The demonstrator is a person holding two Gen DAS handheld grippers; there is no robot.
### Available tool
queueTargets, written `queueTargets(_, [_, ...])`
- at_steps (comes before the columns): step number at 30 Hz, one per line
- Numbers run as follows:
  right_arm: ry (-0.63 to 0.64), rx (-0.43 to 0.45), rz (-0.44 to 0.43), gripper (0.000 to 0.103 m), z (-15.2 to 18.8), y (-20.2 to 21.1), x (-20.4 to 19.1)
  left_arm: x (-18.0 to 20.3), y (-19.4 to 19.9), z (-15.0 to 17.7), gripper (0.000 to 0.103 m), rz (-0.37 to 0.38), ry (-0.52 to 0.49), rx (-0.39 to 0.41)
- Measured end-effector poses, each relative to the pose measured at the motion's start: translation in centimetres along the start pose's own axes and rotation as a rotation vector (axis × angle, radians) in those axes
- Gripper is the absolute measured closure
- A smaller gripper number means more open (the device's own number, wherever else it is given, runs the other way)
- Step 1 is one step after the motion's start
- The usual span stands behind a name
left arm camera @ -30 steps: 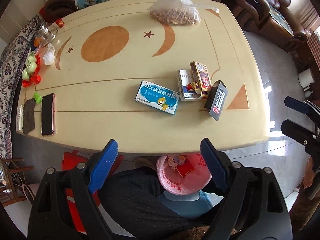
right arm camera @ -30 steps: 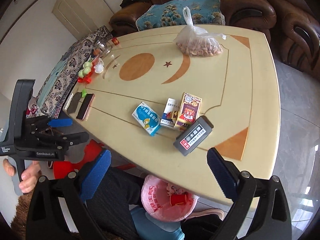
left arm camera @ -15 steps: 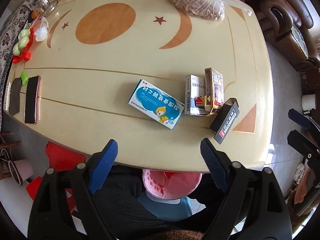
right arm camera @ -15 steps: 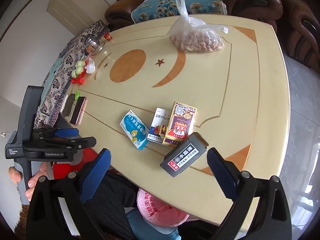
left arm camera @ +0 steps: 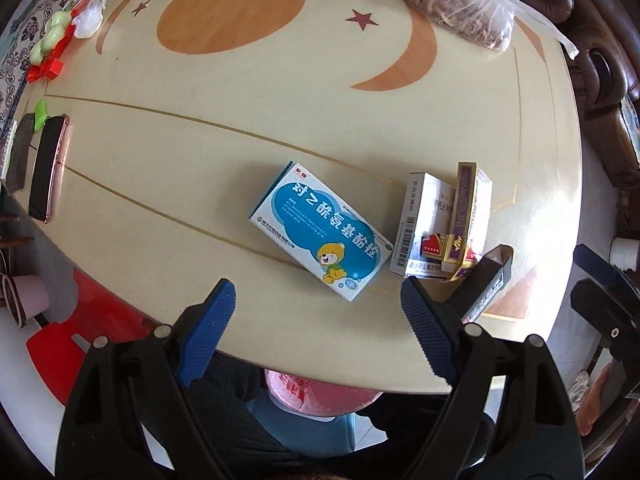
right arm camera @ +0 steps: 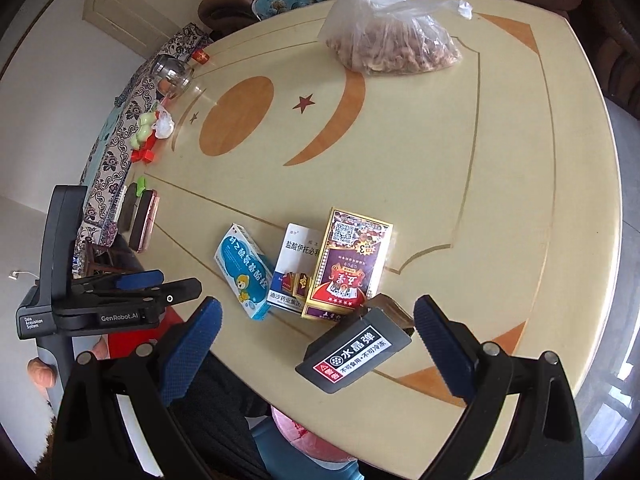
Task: Collect trash
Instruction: 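Move both open tools back over the table toward the boxes, then grasp the blue-white medicine box with the left tool while the right tool grasps the gold card box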
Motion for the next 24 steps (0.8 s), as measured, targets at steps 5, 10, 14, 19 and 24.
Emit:
queueTargets(5, [-0.022,-0.048,-0.008,0.009,0.4,-2.9,0.8,-0.5,-2.7,0.0,0.020,0.003,0.090,-0.025])
queueTargets(10, [-0.026,-0.086,-0.009,0.009,0.7,-5.5,1.4,-1.1,-5.0,-0.2,0.020,0.007,0.156,-0.044])
queueTargets(14, [-0.016,-0.104,0.006,0.009,0.6,-7.3,1.8,-1.3,-6.5,-0.2,0.020,0.016,0.181,-0.059])
queueTargets(19, [-0.023,-0.123,0.008,0.009,0.7,-9.0,2.4,-1.5,-7.8,0.1,0.020,0.028,0.222,-0.075])
queueTargets(24, [-0.032,-0.136,-0.006,0.009,1.0,-10.3,2.2,-2.0,-8.8,0.7,0.020,0.036,0.282,-0.092])
Point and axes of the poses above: each gripper's, at about its wrist camera, not at the fingertips, and y roughly against the way its jaws point, x to its right, z to its underside, the point moved 9 cm from there along -y, roughly the way its jaws point, and after that the axes turned 15 degrees about x, right-handed, at the moved point
